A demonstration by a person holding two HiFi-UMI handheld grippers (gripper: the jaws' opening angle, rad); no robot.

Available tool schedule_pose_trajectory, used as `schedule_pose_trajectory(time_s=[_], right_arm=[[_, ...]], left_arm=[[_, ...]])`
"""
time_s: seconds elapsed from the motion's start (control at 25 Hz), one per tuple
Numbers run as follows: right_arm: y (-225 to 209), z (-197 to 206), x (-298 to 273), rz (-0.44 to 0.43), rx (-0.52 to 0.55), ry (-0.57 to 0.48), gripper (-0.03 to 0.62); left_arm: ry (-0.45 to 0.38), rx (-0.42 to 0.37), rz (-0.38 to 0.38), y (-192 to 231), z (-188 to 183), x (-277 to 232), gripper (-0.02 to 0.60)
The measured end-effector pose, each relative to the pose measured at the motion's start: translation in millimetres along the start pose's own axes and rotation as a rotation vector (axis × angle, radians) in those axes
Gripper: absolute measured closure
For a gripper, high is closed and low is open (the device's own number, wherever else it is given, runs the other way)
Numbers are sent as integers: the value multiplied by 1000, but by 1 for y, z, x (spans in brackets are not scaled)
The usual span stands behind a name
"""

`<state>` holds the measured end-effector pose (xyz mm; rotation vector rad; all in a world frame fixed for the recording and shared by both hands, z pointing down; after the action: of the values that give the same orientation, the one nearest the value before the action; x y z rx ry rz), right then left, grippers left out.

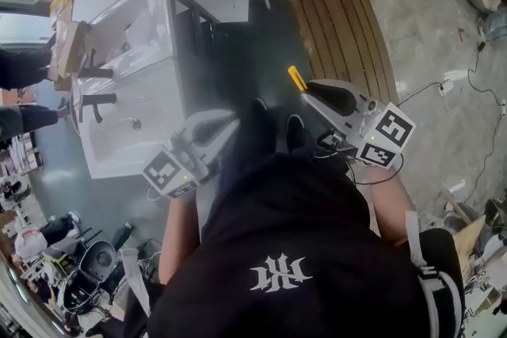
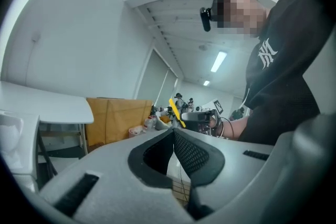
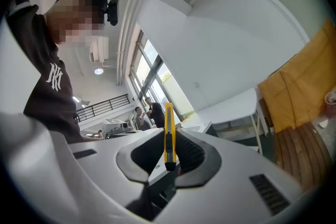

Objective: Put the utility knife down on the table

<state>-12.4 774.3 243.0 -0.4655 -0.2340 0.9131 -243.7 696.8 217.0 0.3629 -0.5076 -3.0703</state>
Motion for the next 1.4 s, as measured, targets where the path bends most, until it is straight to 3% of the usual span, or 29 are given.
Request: schedule_pose_trajectory(time_s=[0.16,0.36,0.68,0.96,1.12,1.4], right_arm=[[-19,-1,-21,15,-5,18,539],[-40,-15,-61,54,5,59,539],[-99,-58,-143,134,7,160,539],[-137,-110,-223,206,54,154,539],[-164,-124,-247,250,62,178,539],[-242,-129,-286,185,87,208,539]], left_arm=[[-5,36,-29,26,6,10,575],[-55,94,-1,79,3,2,577],[-113,100,14,184,-39,-5,577],[-161,172,76,283,-56,-2,577],[-216,146,99,338,-66,-10,577],[-176,158,48,404,-72,-47,577]])
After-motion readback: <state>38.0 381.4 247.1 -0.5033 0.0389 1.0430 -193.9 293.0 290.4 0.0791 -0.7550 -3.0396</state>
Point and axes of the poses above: the fingertips, and each gripper's own axes: x backward along the fingers, y to its left, z out of its underside, the point moved 7 cm from there along x, backward along the fingers, and after that the axes turned 3 degrees about x, right-handed, at the moved point
